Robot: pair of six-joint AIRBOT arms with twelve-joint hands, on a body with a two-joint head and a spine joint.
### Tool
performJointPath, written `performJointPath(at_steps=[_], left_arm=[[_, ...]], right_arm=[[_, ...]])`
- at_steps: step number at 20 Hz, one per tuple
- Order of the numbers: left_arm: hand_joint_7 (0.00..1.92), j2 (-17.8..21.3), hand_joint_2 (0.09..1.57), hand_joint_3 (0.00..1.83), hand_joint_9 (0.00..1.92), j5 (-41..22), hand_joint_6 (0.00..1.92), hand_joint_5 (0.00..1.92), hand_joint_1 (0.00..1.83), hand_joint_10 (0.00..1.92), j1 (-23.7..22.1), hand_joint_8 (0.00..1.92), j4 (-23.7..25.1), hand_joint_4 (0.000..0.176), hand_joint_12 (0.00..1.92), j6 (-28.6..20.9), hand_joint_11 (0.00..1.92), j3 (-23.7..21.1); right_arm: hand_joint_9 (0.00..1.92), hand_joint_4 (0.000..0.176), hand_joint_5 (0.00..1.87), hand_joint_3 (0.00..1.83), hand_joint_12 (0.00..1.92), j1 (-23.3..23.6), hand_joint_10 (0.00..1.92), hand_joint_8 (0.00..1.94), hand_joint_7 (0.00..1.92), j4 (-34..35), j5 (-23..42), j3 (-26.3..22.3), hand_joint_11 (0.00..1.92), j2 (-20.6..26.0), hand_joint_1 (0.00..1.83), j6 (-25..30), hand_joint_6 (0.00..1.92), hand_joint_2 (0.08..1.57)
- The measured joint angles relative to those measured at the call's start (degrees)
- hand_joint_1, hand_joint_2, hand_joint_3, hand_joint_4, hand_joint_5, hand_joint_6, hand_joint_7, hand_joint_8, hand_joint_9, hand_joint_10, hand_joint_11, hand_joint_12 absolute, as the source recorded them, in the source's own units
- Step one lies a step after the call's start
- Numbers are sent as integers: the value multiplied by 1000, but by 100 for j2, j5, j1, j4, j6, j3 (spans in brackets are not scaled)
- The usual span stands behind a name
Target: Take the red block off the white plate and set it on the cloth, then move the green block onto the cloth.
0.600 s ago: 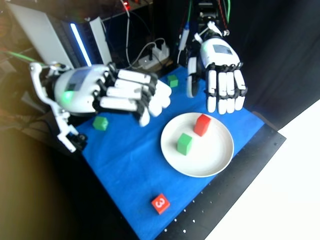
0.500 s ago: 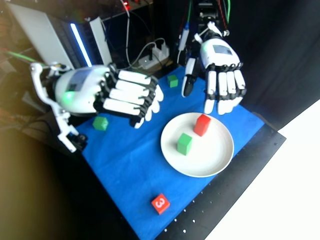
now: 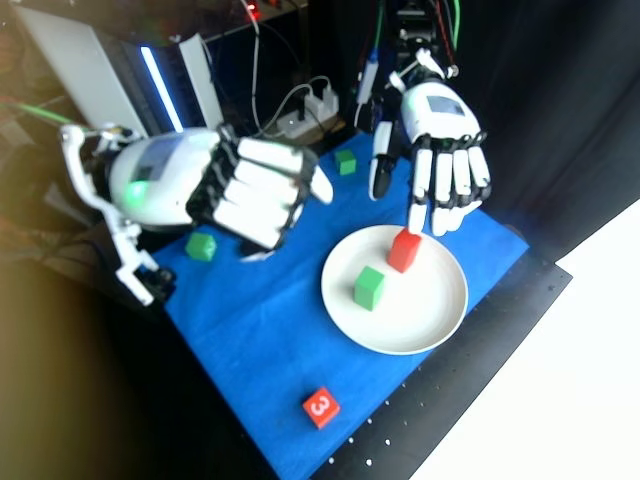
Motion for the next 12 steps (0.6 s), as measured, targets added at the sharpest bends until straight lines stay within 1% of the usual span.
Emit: performJointPath(at_steps=[1, 2, 3, 4, 5, 6, 7, 8, 9, 10, 11, 12], left_arm=[[330, 0, 1012, 0, 59, 17, 15, 359, 847, 651, 0, 0, -26, 79, 1207, 4, 0, 7], [332, -13, 994, 0, 86, 74, 13, 360, 855, 616, -2, 1, -11, 67, 1234, 2, 0, 37], [354, -37, 968, 0, 134, 160, 12, 369, 863, 573, -2, 5, -13, 43, 1272, 7, 0, 81], [358, -79, 968, 0, 139, 232, 5, 358, 800, 571, -7, 4, -20, 32, 1269, 4, 0, 129], [339, -133, 973, 0, 120, 345, 4, 340, 800, 555, -57, 2, -24, 32, 1203, 11, 0, 170], [342, -197, 960, 0, 162, 409, 8, 356, 793, 474, -125, 2, 13, 24, 1206, 11, 0, 236], [366, -293, 952, 0, 201, 455, 11, 367, 803, 459, -186, 10, 31, 15, 1259, 9, 0, 326], [370, -380, 955, 0, 218, 496, 9, 366, 819, 456, -227, 9, 31, 21, 1299, 7, 0, 393], [370, -459, 955, 0, 218, 544, 9, 366, 819, 456, -258, 9, 35, 21, 1299, 9, 0, 461], [389, -553, 951, 0, 237, 640, 12, 375, 823, 460, -280, 16, 48, 13, 1300, 9, 0, 546], [401, -623, 936, 0, 244, 723, 14, 385, 877, 443, -282, 17, 50, 0, 1206, 9, 0, 608], [397, -682, 926, 0, 289, 835, 5, 389, 948, 303, -291, 3, 61, 0, 1123, 4, 0, 673]], right_arm=[[329, 0, 252, 0, 1872, 0, 1401, 1188, 383, -7, -22, -2, 157, -2, 1028, 0, 1132, 910], [378, 0, 291, 0, 1863, 0, 1401, 1178, 430, -22, -37, -2, 211, -2, 1040, -4, 1021, 898], [407, 0, 297, 0, 1812, 0, 1400, 1199, 452, -17, -33, -2, 242, -2, 1052, 0, 996, 876], [429, 0, 307, 0, 1776, 0, 1333, 1149, 461, -17, -31, -2, 279, -7, 1097, 0, 960, 870], [407, 0, 308, 0, 1829, 0, 1370, 1148, 461, -17, -31, -2, 261, -7, 1119, 0, 960, 871], [407, 0, 306, 0, 1797, 0, 1311, 1129, 451, -15, -31, -2, 243, -7, 1116, 0, 971, 861], [408, 0, 304, 0, 1808, 0, 1306, 1125, 450, -11, -28, -2, 228, -7, 1106, -2, 974, 873], [411, 0, 306, 0, 1785, 0, 1295, 1111, 442, -4, -31, -2, 243, -7, 1088, -2, 1002, 866], [411, 0, 306, 0, 1785, 0, 1295, 1111, 442, 0, -31, -2, 243, -7, 1088, 0, 1002, 866], [401, 0, 283, 0, 1781, 0, 1275, 1093, 427, 0, -33, 0, 215, -7, 1083, 0, 1006, 871], [370, 0, 282, 0, 1771, 0, 1254, 1044, 409, 0, -31, 0, 191, -7, 1091, 0, 991, 880], [365, 0, 298, 0, 1783, 0, 1297, 1069, 409, 0, -31, 0, 197, -7, 1131, 0, 999, 895]])
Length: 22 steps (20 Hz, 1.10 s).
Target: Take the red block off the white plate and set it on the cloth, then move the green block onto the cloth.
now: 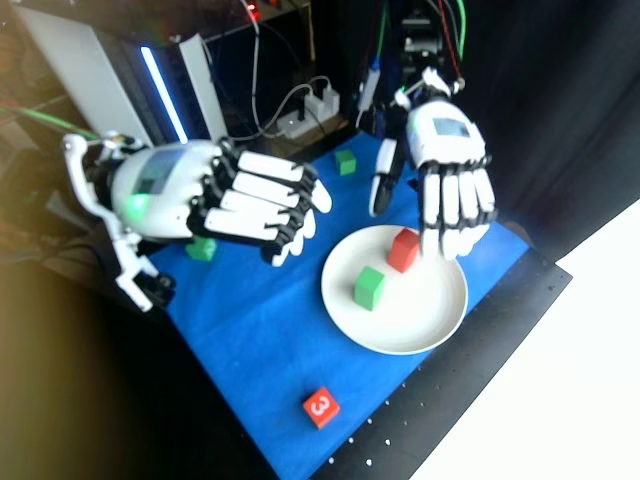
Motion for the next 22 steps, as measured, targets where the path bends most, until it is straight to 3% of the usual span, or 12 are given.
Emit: performJointPath(at_steps=[2, 5, 9, 10, 13, 15, 16, 18, 19, 20, 21, 22], left_arm=[[393, -87, 932, 0, 308, 111, 3, 391, 972, 228, -20, 0, -13, 0, 1070, 0, 0, 107], [458, -210, 948, 4, 375, 162, 15, 431, 1000, 238, -46, 24, -79, 0, 1205, -2, 0, 280], [456, -385, 954, 0, 314, 402, 7, 449, 999, 440, -44, 4, -162, 0, 1400, -11, 0, 435], [504, -417, 959, 1, 281, 428, 4, 450, 948, 722, -44, 19, -170, 15, 1557, -11, 31, 483], [570, -457, 984, 4, 307, 476, 32, 520, 974, 892, -46, 50, -221, 0, 1587, -7, 146, 566], [623, -472, 1007, 9, 353, 501, 60, 583, 1016, 928, -46, 79, -221, 0, 1589, -7, 190, 575], [733, -507, 1043, 13, 454, 514, 96, 677, 1073, 1040, -44, 146, -227, 0, 1664, -9, 295, 605], [768, -520, 1066, 13, 482, 546, 105, 704, 1076, 1132, -44, 186, -229, 0, 1717, -11, 337, 610], [778, -520, 1122, 2, 564, 560, 114, 771, 1079, 1174, -46, 453, -232, 0, 1717, -9, 405, 610], [778, -520, 1122, 2, 564, 562, 114, 771, 1079, 1174, -44, 453, -260, 0, 1717, -9, 405, 610], [850, -520, 1221, 0, 636, 560, 1084, 672, 1164, 1206, -44, 1140, -280, 0, 1720, -9, 489, 612], [832, -520, 1254, 0, 660, 564, 1330, 604, 1174, 1298, -44, 1349, -286, 0, 1787, -9, 522, 629]], right_arm=[[363, 0, 309, 0, 1793, 0, 1333, 1110, 418, 0, 0, 0, 209, 0, 1148, 0, 1009, 901], [380, 0, 310, 0, 1831, 0, 1387, 1156, 436, 0, 0, 0, 225, 0, 1180, 0, 1034, 905], [399, 0, 318, 0, 1766, 0, 1251, 1015, 452, 0, 0, 0, 197, 0, 1182, 0, 984, 914], [417, 0, 326, 0, 1788, 0, 1228, 955, 474, 2, 0, -2, 195, 0, 1167, 0, 950, 929], [430, 0, 335, 0, 1802, 0, 1297, 1036, 497, 0, 0, 0, 226, 0, 1154, 0, 971, 938], [421, 0, 339, 0, 1815, 0, 1293, 1035, 489, -2, 0, 0, 207, 0, 1180, 0, 951, 934], [416, 0, 344, 0, 1847, 0, 1321, 1054, 491, 0, 2, 0, 203, 0, 1192, 0, 969, 939], [416, 0, 351, 0, 1849, 0, 1325, 1059, 491, 0, 0, 0, 204, 0, 1191, 0, 978, 939], [433, 0, 346, 0, 1838, 0, 1320, 1112, 491, 2, 0, 0, 225, 0, 1193, 0, 1052, 942], [433, 0, 346, 0, 1838, 0, 1320, 1112, 491, 2, 2, 0, 225, 0, 1193, 0, 1052, 942], [453, 0, 362, 0, 1806, 0, 1288, 1077, 508, 0, 0, 0, 261, 0, 1185, 0, 1020, 941], [438, 0, 353, 0, 1815, 0, 1290, 1065, 501, 0, 0, 0, 241, 0, 1180, 0, 1016, 947]])
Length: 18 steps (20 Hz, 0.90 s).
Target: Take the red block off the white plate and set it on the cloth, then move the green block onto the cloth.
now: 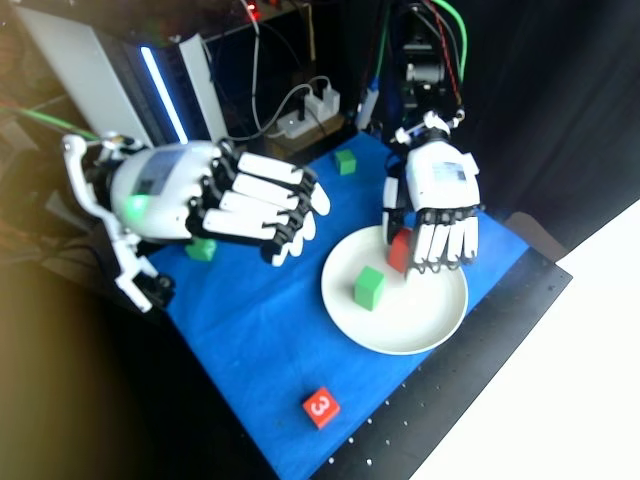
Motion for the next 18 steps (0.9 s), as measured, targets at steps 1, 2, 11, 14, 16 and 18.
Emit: performJointPath(at_steps=[1, 2, 11, 14, 16, 18], left_arm=[[837, 0, 1260, 0, 784, 7, 1312, 594, 1199, 1503, 0, 1456, -37, 0, 1897, -2, 635, 7], [837, -2, 1260, 0, 784, 11, 1312, 594, 1199, 1503, 0, 1456, -39, 0, 1897, 7, 635, 15], [745, 361, 1237, 1, 751, -485, 1341, 648, 1336, 1555, 2, 1344, -85, 0, 1703, -74, 616, -402], [785, 857, 1235, 0, 745, -1032, 1277, 656, 1333, 1559, 81, 1378, 61, 0, 1802, -76, 587, -964], [804, 1255, 1224, 0, 701, -1416, 1291, 700, 1336, 1533, 258, 1323, 168, 0, 1765, -85, 491, -1421], [832, 1526, 1210, 0, 749, -1707, 1182, 734, 1335, 1536, 385, 1303, 280, 0, 1809, -87, 514, -1746]], right_arm=[[445, 0, 359, 0, 1802, 0, 1307, 1077, 509, 0, 0, -2, 286, 0, 1176, 0, 1037, 945], [445, 0, 359, 0, 1802, 0, 1307, 1077, 509, 2, 2, -2, 286, 0, 1176, 0, 1037, 945], [419, 0, 364, 0, 1766, 0, 1262, 1024, 495, 2, 0, -2, 278, 0, 1199, 0, 989, 943], [413, 0, 355, 0, 1804, 0, 1276, 1038, 499, 2, 0, -2, 226, 0, 1195, 0, 1002, 945], [444, 0, 383, 0, 1813, 0, 1266, 1026, 537, 31, 0, -28, 231, 0, 1202, 0, 976, 931], [415, 0, 345, 0, 1831, -28, 1271, 1020, 507, 31, -15, -44, 192, 0, 1198, 0, 998, 934]])
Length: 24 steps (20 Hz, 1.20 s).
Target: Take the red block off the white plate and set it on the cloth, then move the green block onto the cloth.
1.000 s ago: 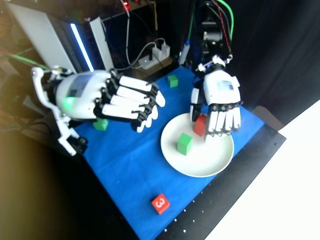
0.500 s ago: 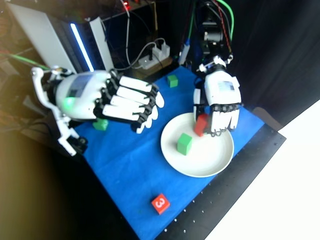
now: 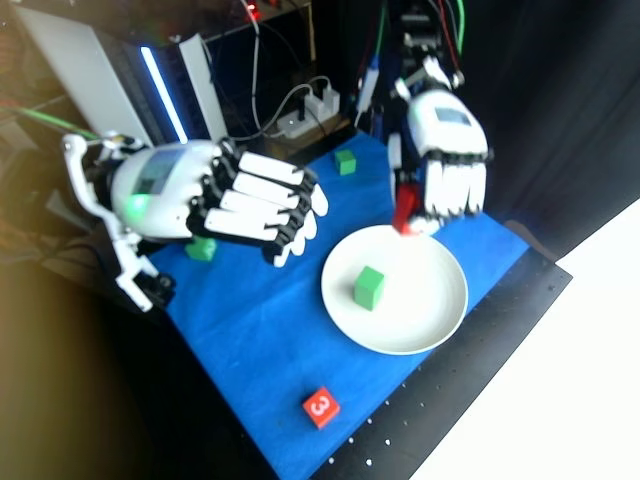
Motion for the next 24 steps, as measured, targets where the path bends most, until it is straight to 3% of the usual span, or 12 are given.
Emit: performJointPath(at_steps=[1, 2, 5, 6, 9, 10, 11, 13, 15, 21, 23, 24], left_arm=[[832, 105, 1210, 0, 749, -166, 1182, 734, 1335, 1536, 59, 1303, 50, 0, 1809, -2, 514, -125], [797, 262, 1226, 2, 750, -402, 1295, 648, 1339, 1514, 157, 1330, 127, 0, 1661, -4, 590, -308], [784, 608, 1233, 2, 751, -896, 1294, 625, 1337, 1526, 518, 1353, 181, 0, 1585, -4, 594, -739], [804, 699, 1253, 2, 720, -984, 1329, 635, 1202, 1315, 645, 1425, 201, 0, 1575, -4, 582, -866], [766, 868, 1264, 0, 672, -1139, 1285, 668, 1161, 1225, 857, 1512, 284, 0, 1558, -2, 535, -1123], [712, 901, 1262, 0, 678, -1185, 1277, 645, 1291, 1529, 903, 1488, 332, 0, 1542, -4, 521, -1182], [685, 909, 1270, 1, 663, -1200, 1288, 628, 1313, 1614, 986, 1509, 350, 0, 1541, -2, 503, -1261], [710, 940, 1262, 0, 667, -1154, 1309, 638, 1322, 1621, 1224, 1457, 448, 0, 1562, -13, 490, -1384], [648, 938, 1289, 1, 631, -992, 1368, 598, 1311, 1684, 1259, 1547, 428, 0, 1665, -13, 472, -1392], [676, 754, 1289, 1, 615, -599, 1398, 577, 1312, 1652, 1545, 1549, 278, 0, 1585, -26, 397, -1362], [675, 754, 1312, 0, 459, -584, 1467, 581, 1106, 1222, 1545, 1571, 236, 0, 1522, -26, 248, -1362], [450, 754, 1245, 0, 330, -586, 899, 440, 894, 976, 1545, 917, 173, 0, 1410, -26, 124, -1360]], right_arm=[[415, 0, 345, 0, 1831, -9, 1271, 1020, 507, 2, 7, 0, 192, 0, 1198, 0, 998, 934], [408, 0, 322, 0, 1809, -35, 1252, 994, 494, 15, 20, 0, 183, 0, 1226, 2, 995, 935], [411, 0, 320, 0, 1795, -44, 1260, 999, 485, 76, 17, 0, 200, 2, 1216, 0, 1001, 957], [439, 0, 348, 0, 1765, -44, 1255, 1001, 511, 83, 15, 0, 224, 2, 1253, 0, 995, 945], [497, 0, 412, 0, 1671, -72, 1164, 897, 571, 76, -7, -7, 257, 7, 1254, 0, 894, 951], [486, 0, 409, 0, 1704, -76, 1201, 916, 567, 83, 13, -7, 250, 7, 1267, 0, 902, 956], [498, 0, 409, 0, 1696, -103, 1198, 918, 575, 107, 22, -7, 264, 7, 1255, -2, 901, 958], [484, 0, 395, 0, 1715, -103, 1238, 963, 565, 114, 17, -13, 250, 22, 1251, 0, 950, 967], [502, 0, 403, 0, 1720, -103, 1204, 928, 585, 122, 13, -17, 251, 28, 1245, 0, 934, 963], [483, 0, 361, 0, 1722, -103, 1209, 922, 565, 127, 15, -28, 248, 28, 1234, 0, 948, 970], [471, 0, 367, 0, 1734, -103, 1221, 937, 557, 125, 15, -28, 253, 28, 1249, 0, 953, 971], [467, 0, 371, 0, 1726, -103, 1232, 951, 549, 125, 15, -28, 263, 28, 1250, 0, 944, 969]])
